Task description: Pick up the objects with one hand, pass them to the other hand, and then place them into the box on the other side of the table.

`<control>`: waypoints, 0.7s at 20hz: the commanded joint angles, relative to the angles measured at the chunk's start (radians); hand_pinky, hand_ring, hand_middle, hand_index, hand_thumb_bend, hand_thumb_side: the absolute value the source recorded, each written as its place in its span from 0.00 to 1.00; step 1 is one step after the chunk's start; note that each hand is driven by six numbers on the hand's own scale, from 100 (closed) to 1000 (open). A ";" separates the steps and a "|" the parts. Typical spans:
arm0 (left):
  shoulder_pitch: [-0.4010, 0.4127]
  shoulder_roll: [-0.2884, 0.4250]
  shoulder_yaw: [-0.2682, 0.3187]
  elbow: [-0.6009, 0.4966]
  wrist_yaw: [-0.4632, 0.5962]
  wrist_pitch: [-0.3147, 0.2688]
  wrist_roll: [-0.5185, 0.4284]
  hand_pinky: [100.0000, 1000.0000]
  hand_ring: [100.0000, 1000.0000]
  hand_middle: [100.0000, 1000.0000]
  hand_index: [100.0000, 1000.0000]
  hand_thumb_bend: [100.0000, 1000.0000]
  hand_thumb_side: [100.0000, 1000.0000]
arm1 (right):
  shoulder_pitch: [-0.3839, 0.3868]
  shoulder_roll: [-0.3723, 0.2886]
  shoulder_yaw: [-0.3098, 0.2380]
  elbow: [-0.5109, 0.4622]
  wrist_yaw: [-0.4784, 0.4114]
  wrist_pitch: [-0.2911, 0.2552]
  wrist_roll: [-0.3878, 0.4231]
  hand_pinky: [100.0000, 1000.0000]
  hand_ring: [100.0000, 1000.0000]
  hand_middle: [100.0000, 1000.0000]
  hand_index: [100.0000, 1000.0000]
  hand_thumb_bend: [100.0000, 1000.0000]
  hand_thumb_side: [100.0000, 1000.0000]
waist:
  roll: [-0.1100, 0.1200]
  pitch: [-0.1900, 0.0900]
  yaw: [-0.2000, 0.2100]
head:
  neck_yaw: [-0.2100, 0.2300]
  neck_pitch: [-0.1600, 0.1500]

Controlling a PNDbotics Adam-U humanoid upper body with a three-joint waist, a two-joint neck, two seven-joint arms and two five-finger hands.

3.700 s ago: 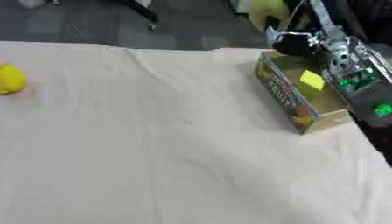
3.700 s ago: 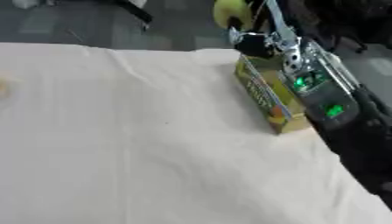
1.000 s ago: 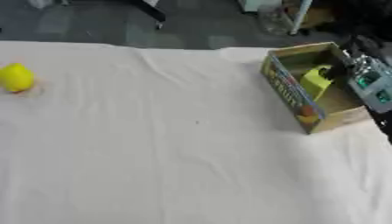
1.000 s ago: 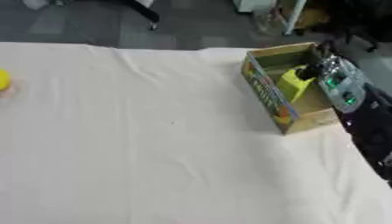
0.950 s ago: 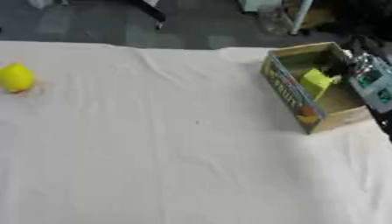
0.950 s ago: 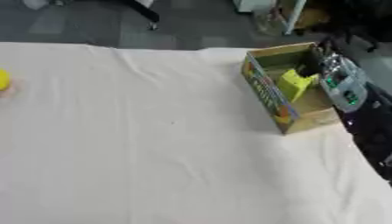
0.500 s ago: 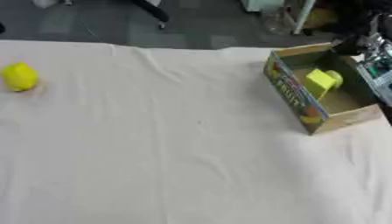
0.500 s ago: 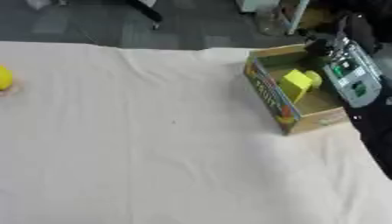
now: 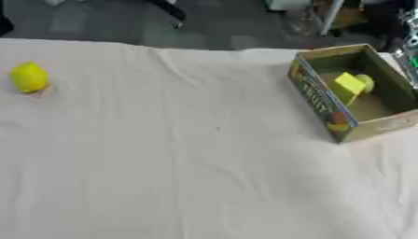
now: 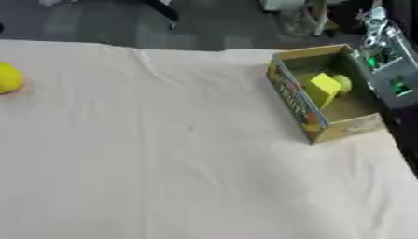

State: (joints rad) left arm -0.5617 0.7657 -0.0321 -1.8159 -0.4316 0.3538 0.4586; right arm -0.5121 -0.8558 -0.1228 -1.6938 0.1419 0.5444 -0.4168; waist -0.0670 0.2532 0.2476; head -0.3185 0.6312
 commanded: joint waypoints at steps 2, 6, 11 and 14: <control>-0.061 0.122 -0.085 0.091 0.055 0.046 -0.064 0.46 0.61 0.67 0.81 0.36 0.44 | -0.029 0.007 0.006 -0.078 -0.067 -0.014 -0.062 0.72 0.74 0.74 0.75 0.00 0.27 | 0.021 -0.016 -0.005 | -0.009 0.015; -0.122 0.151 -0.184 0.194 0.118 0.108 -0.128 0.53 0.65 0.70 0.84 0.37 0.47 | -0.041 0.036 0.033 -0.085 -0.112 -0.018 -0.086 0.72 0.74 0.74 0.75 0.00 0.28 | 0.023 -0.018 -0.010 | 0.002 0.017; -0.208 0.103 -0.273 0.332 0.203 0.193 -0.213 0.63 0.71 0.74 0.85 0.50 0.45 | -0.050 0.041 0.047 -0.087 -0.119 -0.012 -0.087 0.72 0.74 0.74 0.75 0.00 0.29 | 0.018 -0.019 -0.018 | 0.011 0.017; -0.275 0.042 -0.295 0.409 0.235 0.241 -0.260 0.69 0.75 0.77 0.87 0.62 0.27 | -0.053 0.046 0.053 -0.082 -0.122 -0.007 -0.080 0.72 0.74 0.74 0.76 0.00 0.30 | 0.012 -0.015 -0.022 | 0.018 0.013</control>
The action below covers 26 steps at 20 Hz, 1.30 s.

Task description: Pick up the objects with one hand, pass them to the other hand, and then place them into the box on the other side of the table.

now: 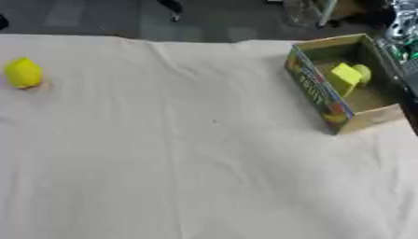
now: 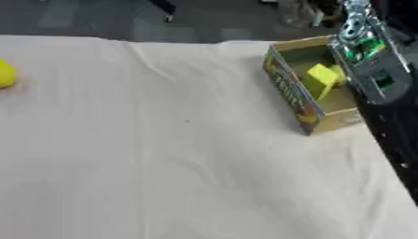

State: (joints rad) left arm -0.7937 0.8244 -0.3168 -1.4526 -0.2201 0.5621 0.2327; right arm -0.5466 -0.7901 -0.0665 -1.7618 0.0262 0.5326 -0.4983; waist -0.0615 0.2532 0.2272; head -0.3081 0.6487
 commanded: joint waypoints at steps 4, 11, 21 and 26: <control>-0.113 -0.116 -0.011 0.150 -0.017 0.096 -0.098 0.74 0.78 0.79 0.89 0.68 0.11 | -0.027 -0.015 0.007 -0.011 0.006 0.012 0.034 0.73 0.74 0.75 0.76 0.00 0.32 | 0.000 -0.008 -0.008 | 0.024 -0.012; -0.230 -0.238 0.015 0.351 -0.140 0.220 -0.222 0.75 0.78 0.77 0.81 0.62 0.00 | -0.038 -0.007 0.013 -0.011 0.021 0.018 0.067 0.73 0.74 0.75 0.77 0.00 0.33 | 0.001 0.005 -0.013 | 0.035 -0.020; -0.408 -0.287 0.256 0.844 -0.719 -0.208 -0.671 0.75 0.79 0.77 0.81 0.62 0.02 | -0.046 -0.020 0.016 -0.011 0.016 0.025 0.084 0.73 0.73 0.74 0.77 0.00 0.34 | 0.000 0.009 -0.005 | 0.061 -0.024; -0.421 -0.292 0.325 0.843 -0.812 -0.286 -0.764 0.76 0.80 0.78 0.83 0.60 0.07 | -0.048 -0.020 0.019 -0.007 0.011 0.030 0.075 0.73 0.73 0.74 0.77 0.00 0.35 | -0.004 0.016 -0.003 | 0.070 -0.031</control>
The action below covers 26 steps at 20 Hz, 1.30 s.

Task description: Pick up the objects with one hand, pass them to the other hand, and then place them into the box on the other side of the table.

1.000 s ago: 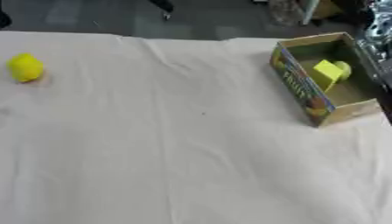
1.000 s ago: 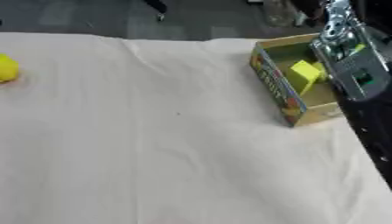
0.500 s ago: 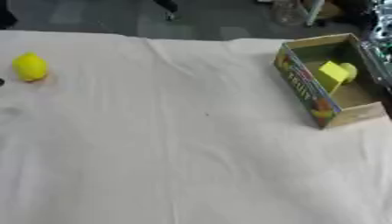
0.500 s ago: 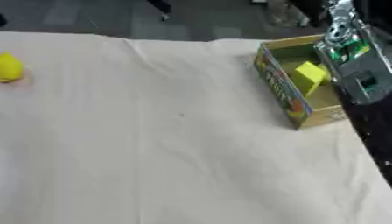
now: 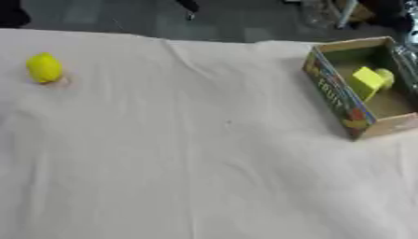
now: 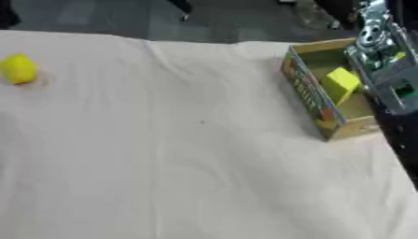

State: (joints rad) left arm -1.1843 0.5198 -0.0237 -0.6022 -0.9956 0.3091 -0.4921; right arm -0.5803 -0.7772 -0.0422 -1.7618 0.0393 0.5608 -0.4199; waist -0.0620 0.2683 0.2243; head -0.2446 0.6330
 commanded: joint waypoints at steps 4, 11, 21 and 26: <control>-0.041 0.014 0.039 -0.026 -0.030 -0.052 -0.062 0.74 0.79 0.77 0.83 0.58 0.07 | -0.015 -0.034 -0.006 -0.010 -0.004 0.003 -0.005 0.73 0.73 0.74 0.77 0.00 0.35 | -0.011 0.008 -0.004 | 0.012 -0.023; -0.080 0.023 0.043 -0.064 0.034 -0.071 -0.059 0.71 0.78 0.77 0.82 0.52 0.08 | -0.008 -0.039 -0.009 -0.013 -0.004 0.009 -0.008 0.73 0.73 0.75 0.77 0.00 0.35 | -0.022 0.018 -0.008 | -0.002 -0.028; -0.106 0.006 0.046 -0.092 -0.017 -0.071 -0.041 0.69 0.77 0.75 0.82 0.52 0.00 | -0.026 -0.038 -0.002 -0.024 -0.005 0.013 0.003 0.74 0.73 0.75 0.78 0.00 0.35 | -0.037 0.034 -0.037 | 0.056 -0.036; -0.108 -0.016 0.054 -0.091 -0.024 -0.062 0.025 0.66 0.75 0.73 0.81 0.53 0.00 | -0.045 -0.028 0.004 -0.024 -0.005 0.016 0.010 0.74 0.73 0.75 0.78 0.00 0.35 | -0.045 0.047 -0.055 | 0.084 -0.048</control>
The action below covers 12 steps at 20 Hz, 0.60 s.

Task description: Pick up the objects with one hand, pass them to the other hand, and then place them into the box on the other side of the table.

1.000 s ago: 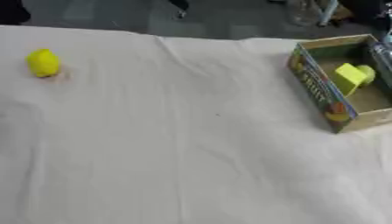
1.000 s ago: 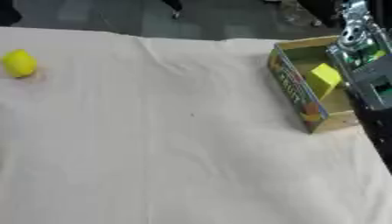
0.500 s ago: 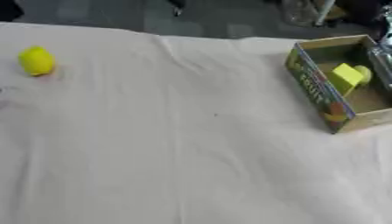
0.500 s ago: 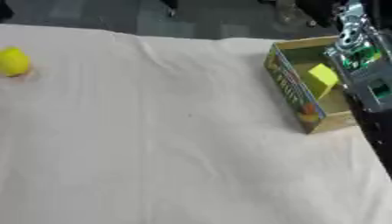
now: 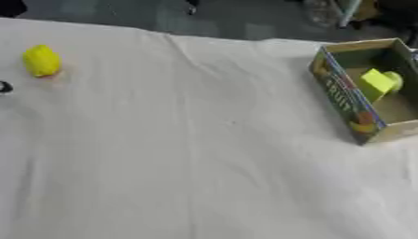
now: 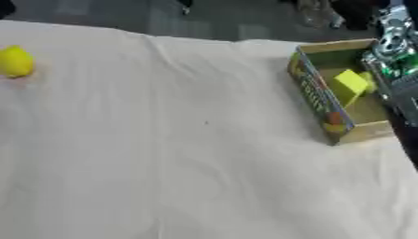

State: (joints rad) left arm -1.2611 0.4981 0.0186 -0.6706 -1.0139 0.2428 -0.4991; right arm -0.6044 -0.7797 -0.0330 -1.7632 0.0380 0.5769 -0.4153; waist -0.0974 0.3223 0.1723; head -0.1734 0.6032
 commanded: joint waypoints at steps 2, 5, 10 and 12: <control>-0.032 -0.004 0.013 -0.023 -0.019 0.012 0.076 0.65 0.74 0.73 0.81 0.53 0.00 | -0.029 -0.021 -0.001 -0.023 -0.003 0.000 0.009 0.74 0.73 0.75 0.78 0.00 0.35 | -0.013 -0.003 -0.011 | 0.018 -0.024; -0.031 -0.018 0.016 -0.021 -0.034 0.020 0.139 0.64 0.74 0.72 0.80 0.51 0.00 | -0.037 -0.017 0.002 -0.024 0.000 0.001 0.014 0.74 0.73 0.75 0.78 0.00 0.35 | -0.017 0.000 -0.022 | 0.020 -0.029; -0.027 -0.024 0.015 -0.011 -0.086 0.059 0.218 0.63 0.72 0.71 0.79 0.37 0.00 | -0.037 -0.013 0.002 -0.022 0.001 0.002 0.016 0.74 0.73 0.75 0.78 0.00 0.35 | -0.015 0.003 -0.032 | 0.021 -0.023; -0.025 -0.026 0.016 -0.003 -0.094 0.080 0.230 0.63 0.72 0.71 0.78 0.33 0.00 | -0.036 -0.012 0.003 -0.021 0.001 0.002 0.016 0.74 0.73 0.75 0.78 0.00 0.35 | -0.012 0.004 -0.034 | 0.022 -0.017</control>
State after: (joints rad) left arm -1.2622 0.4589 0.0275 -0.6643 -1.0972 0.3120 -0.2835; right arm -0.6254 -0.7695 -0.0236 -1.7636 0.0380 0.5801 -0.4009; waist -0.1067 0.3338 0.1416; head -0.1541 0.5882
